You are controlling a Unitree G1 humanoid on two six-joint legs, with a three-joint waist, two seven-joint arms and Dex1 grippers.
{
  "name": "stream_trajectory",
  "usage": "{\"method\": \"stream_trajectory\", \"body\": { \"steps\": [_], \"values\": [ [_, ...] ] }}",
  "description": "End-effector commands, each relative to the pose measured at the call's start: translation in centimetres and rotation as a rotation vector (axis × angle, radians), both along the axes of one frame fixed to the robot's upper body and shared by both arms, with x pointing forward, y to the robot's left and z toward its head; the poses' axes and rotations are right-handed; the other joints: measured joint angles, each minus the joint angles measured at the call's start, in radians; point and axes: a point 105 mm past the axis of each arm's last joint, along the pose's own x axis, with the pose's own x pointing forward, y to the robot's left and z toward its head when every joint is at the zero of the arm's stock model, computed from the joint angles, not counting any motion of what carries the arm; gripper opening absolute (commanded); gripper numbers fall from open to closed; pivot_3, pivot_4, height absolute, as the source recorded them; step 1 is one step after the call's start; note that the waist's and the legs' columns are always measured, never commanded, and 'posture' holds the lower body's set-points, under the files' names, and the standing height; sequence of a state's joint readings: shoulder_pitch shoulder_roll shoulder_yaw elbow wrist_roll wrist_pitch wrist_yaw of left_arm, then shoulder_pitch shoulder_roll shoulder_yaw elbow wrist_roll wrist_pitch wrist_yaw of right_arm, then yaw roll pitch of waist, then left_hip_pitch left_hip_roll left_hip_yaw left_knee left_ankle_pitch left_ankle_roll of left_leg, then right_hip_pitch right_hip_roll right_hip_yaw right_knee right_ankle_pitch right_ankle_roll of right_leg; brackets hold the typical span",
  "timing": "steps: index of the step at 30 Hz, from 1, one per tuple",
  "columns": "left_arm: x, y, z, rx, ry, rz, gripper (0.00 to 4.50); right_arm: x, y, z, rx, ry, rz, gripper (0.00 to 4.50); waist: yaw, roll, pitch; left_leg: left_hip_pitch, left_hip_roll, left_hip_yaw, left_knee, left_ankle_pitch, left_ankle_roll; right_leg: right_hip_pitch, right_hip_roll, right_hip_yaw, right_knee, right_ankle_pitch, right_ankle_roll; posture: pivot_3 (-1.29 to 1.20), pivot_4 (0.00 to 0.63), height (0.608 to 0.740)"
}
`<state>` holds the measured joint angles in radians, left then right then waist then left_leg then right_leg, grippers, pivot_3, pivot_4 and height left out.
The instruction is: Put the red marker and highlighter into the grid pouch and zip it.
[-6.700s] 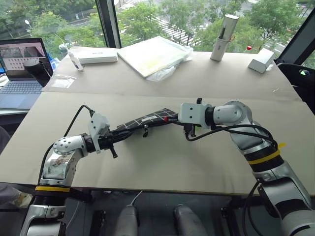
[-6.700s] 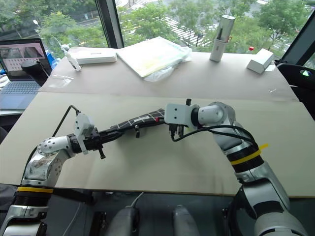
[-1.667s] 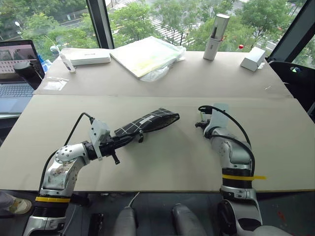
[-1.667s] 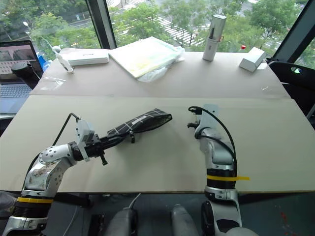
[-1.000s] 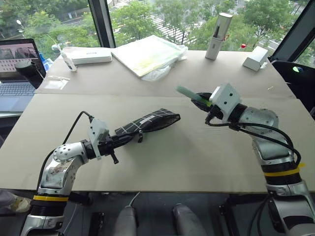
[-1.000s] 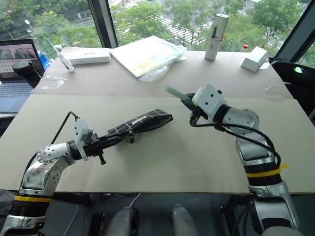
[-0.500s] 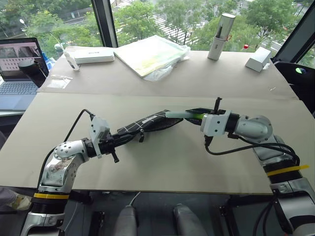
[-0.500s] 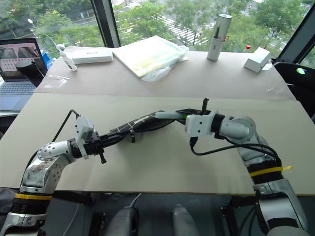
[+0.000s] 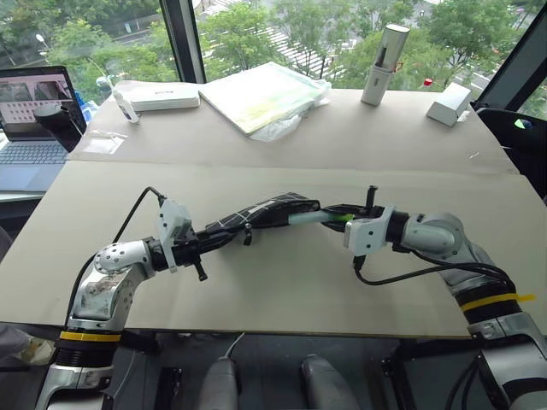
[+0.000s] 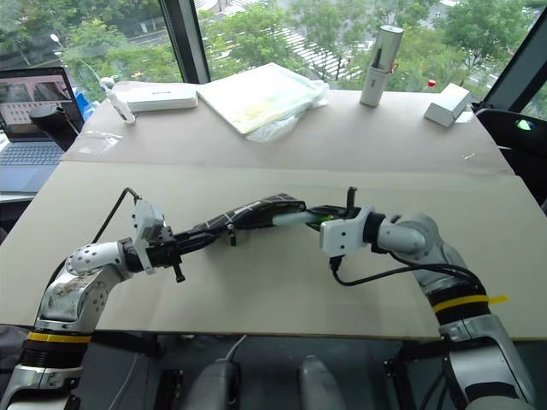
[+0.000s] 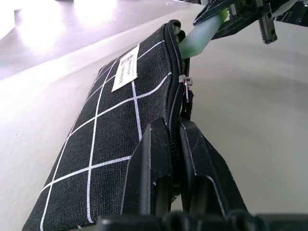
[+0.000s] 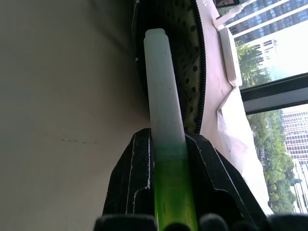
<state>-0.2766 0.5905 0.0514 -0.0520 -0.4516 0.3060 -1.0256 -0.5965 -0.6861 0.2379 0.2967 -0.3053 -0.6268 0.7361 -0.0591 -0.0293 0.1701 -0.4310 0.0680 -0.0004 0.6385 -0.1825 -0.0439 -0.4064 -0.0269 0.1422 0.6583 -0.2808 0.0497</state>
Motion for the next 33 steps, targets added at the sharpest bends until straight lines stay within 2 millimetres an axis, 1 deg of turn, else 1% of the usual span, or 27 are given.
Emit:
{"method": "stream_trajectory", "body": {
  "steps": [1,5,9,13,17,19,22,24,27,29,31,33],
  "values": [
    [-0.3,-0.8,0.9,-0.009,-0.032,-0.036,0.0,0.6,1.4,1.5,0.015,-0.066,0.036,0.57,0.0,0.0,0.0,0.0,0.0,0.0,0.0,0.0,0.0,0.0,0.0,0.0,0.0,0.0,0.0,0.0,0.15,0.74],
    [-0.5,-1.3,0.7,-0.009,-0.026,-0.05,0.0,0.6,3.6,1.5,0.016,-0.06,0.093,0.57,-0.002,0.0,0.0,0.0,0.0,0.0,0.0,0.0,0.0,0.0,0.0,0.0,0.0,0.0,0.0,0.0,0.15,0.74],
    [-0.3,-1.3,0.8,-0.01,-0.027,-0.05,0.0,0.3,5.6,0.7,-0.008,-0.031,0.153,0.57,-0.002,0.0,0.0,0.0,0.0,0.0,0.0,0.0,0.0,0.0,0.0,0.0,0.001,0.0,0.0,0.0,0.15,0.74],
    [-0.2,-1.4,0.8,-0.012,-0.029,-0.049,0.0,-0.3,8.2,0.0,-0.021,-0.006,0.222,0.57,-0.001,0.0,0.0,0.0,0.0,0.0,0.001,0.0,0.0,0.0,0.0,0.0,0.002,0.0,0.0,0.0,0.15,0.74],
    [-0.3,-1.3,0.9,-0.014,-0.031,-0.045,0.0,-0.1,9.0,0.0,-0.011,0.004,0.229,0.57,0.001,0.0,0.0,0.001,0.0,0.0,0.001,0.0,0.0,0.0,0.0,0.0,0.003,0.0,0.0,0.0,0.15,0.74],
    [-0.3,-1.3,0.8,-0.014,-0.031,-0.04,0.0,0.3,8.7,0.4,0.017,0.016,0.202,0.55,0.001,0.0,0.0,0.001,0.0,0.0,0.001,0.0,0.0,0.0,0.0,0.0,0.003,0.0,0.0,0.0,0.15,0.74],
    [-0.4,-1.1,0.8,-0.016,-0.032,-0.031,0.0,1.5,7.4,1.4,0.048,-0.006,0.138,0.55,0.0,0.0,0.0,0.001,0.0,0.0,0.001,0.0,0.0,0.0,0.0,0.0,0.003,0.0,0.0,0.0,0.15,0.74],
    [-0.4,-1.1,0.7,-0.016,-0.031,-0.027,0.0,2.2,5.8,2.2,0.081,-0.002,0.082,0.55,0.002,0.0,0.0,0.001,0.0,0.0,0.001,0.0,0.0,0.0,0.0,0.0,0.003,0.0,0.0,0.0,0.15,0.74],
    [-0.5,-1.1,0.7,-0.018,-0.031,-0.026,0.0,2.8,3.6,3.3,0.16,0.049,0.01,0.55,0.006,0.0,0.0,0.001,0.0,0.0,0.002,0.0,0.0,0.0,0.0,0.0,0.003,0.0,0.0,0.0,0.15,0.74],
    [-0.5,-1.1,0.7,-0.019,-0.031,-0.025,0.0,3.1,2.0,3.9,0.18,0.053,-0.028,0.55,0.006,0.0,0.0,0.001,0.0,0.0,0.002,0.0,0.0,0.001,0.0,0.0,0.004,0.0,0.0,0.0,0.15,0.74],
    [-0.4,-1.2,0.6,-0.02,-0.029,-0.026,0.0,2.8,1.7,3.5,0.138,0.042,-0.019,0.55,0.007,0.0,0.0,0.001,0.0,0.0,0.002,0.0,0.0,0.001,0.0,0.0,0.004,0.0,0.0,0.0,0.15,0.74],
    [-0.2,-1.2,0.7,-0.021,-0.029,-0.028,0.0,2.3,2.6,2.9,0.121,0.05,0.017,0.55,0.008,0.0,0.0,0.001,0.0,0.0,0.002,0.0,0.0,0.001,0.0,0.0,0.004,0.0,0.0,0.0,0.15,0.74]
  ]
}}
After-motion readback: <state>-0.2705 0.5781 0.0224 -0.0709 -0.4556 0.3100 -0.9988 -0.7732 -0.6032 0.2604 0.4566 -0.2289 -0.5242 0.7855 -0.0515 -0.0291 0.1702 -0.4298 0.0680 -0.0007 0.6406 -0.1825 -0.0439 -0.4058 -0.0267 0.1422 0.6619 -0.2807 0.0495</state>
